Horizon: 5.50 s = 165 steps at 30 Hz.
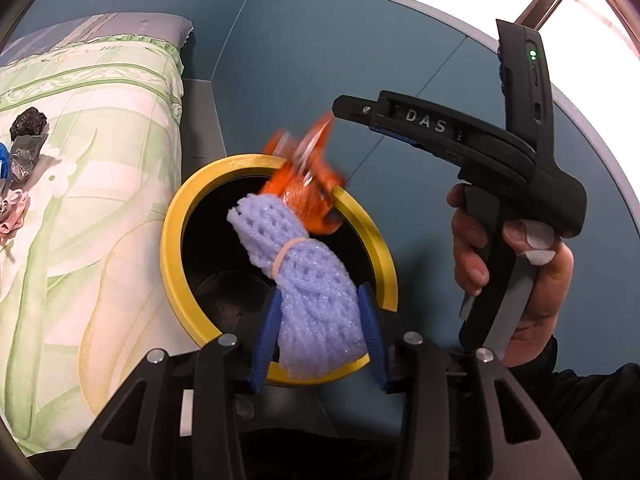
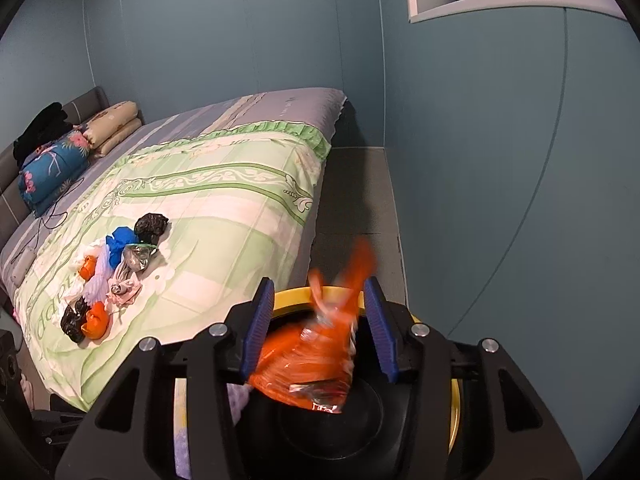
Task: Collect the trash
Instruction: 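Carry both items over the yellow bin and open both tools to drop them, then move both open tools back over the trash pile on the bed, then grasp the pink cloth with the right tool while the left tool grasps the white tissue bundle, then carry both items over the yellow bin and open both tools to drop them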
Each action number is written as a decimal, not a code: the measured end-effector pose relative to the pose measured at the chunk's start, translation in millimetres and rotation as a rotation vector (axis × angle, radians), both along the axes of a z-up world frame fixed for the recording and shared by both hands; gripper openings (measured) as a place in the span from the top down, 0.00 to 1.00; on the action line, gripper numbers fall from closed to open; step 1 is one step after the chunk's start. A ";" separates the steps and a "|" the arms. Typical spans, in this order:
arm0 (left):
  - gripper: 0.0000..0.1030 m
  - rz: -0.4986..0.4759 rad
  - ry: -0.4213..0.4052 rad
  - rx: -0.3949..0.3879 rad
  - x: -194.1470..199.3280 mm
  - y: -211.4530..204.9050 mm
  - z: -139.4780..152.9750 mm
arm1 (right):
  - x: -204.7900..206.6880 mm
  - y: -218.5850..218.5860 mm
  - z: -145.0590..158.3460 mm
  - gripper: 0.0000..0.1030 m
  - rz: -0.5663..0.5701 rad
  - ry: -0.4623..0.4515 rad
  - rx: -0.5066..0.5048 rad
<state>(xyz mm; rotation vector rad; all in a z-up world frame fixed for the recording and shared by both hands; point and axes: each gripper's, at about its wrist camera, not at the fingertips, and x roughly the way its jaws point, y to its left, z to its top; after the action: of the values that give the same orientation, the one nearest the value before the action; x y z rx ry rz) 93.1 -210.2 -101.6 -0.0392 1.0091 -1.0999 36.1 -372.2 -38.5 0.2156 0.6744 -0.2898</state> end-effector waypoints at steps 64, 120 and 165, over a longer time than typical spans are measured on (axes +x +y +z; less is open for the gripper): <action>0.10 0.887 -0.238 0.167 141.4 324.4 5.9 | 163.5 209.2 -26.3 0.26 0.460 -0.022 -0.058; 0.71 0.820 -0.011 0.276 258.6 326.3 -89.7 | 227.1 285.6 -125.3 0.84 0.677 0.335 -0.103; 0.73 0.822 -0.208 0.081 119.0 292.0 33.0 | 80.2 213.8 -6.9 0.91 0.631 0.031 -0.053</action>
<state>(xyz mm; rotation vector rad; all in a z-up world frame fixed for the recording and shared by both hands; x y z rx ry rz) 212.1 81.9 -68.6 -0.2471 0.7335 -0.3024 116.3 -158.4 -45.5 -0.0587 0.7299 0.2942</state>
